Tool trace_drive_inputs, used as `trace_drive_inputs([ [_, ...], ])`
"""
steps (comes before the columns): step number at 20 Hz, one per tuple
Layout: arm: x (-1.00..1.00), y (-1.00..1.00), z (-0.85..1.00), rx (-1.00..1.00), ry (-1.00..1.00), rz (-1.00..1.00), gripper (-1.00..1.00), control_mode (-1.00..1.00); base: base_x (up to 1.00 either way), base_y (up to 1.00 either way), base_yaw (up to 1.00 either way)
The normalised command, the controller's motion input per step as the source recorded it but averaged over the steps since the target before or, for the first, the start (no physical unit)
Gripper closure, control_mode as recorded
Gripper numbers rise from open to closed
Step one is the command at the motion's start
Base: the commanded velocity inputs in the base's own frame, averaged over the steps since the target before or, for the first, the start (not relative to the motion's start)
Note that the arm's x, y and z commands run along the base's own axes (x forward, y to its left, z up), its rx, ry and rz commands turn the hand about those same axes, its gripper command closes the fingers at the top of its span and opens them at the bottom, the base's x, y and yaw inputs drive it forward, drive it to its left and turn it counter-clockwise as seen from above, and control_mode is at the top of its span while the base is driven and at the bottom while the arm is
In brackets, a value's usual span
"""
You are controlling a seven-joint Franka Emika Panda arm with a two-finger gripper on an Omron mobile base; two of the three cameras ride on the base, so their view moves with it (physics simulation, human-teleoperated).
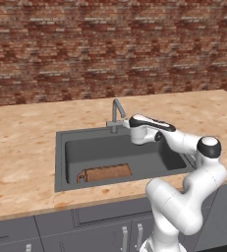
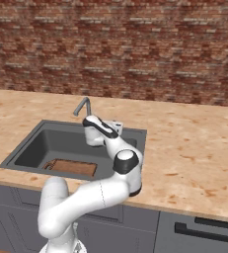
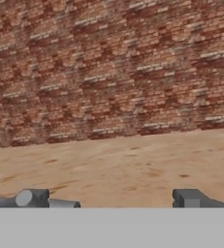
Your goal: Turn on the sink faucet with hot water and rinse the cutting board for ten seconds, then turn off the faucet. Push the cutting board to reach the water if necessary.
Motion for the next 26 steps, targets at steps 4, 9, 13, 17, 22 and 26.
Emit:
trace_drive_inputs([
  [4, 0.04, -0.86, 0.0, 0.03, 0.0, 0.01, -1.0, -1.0, 0.0, 0.0, 0.0],
  [9, 0.1, -0.92, 0.0, 0.05, 0.0, 0.02, -1.0, -1.0, 0.0, 0.0, 0.0],
  [13, 0.15, -0.92, 0.0, 0.06, 0.0, 0.03, -1.0, -1.0, 0.0, 0.0, 0.0],
  [17, 0.14, -0.94, 0.0, 0.07, 0.0, 0.03, -1.0, -1.0, 0.0, 0.0, 0.0],
  [22, 0.12, -0.91, 0.0, 0.06, 0.0, 0.03, -1.0, -1.0, 0.0, 0.0, 0.0],
  [26, 0.0, -0.67, 0.01, 0.06, 0.01, 0.0, -1.0, -1.0, 0.0, 0.0, 0.0],
])
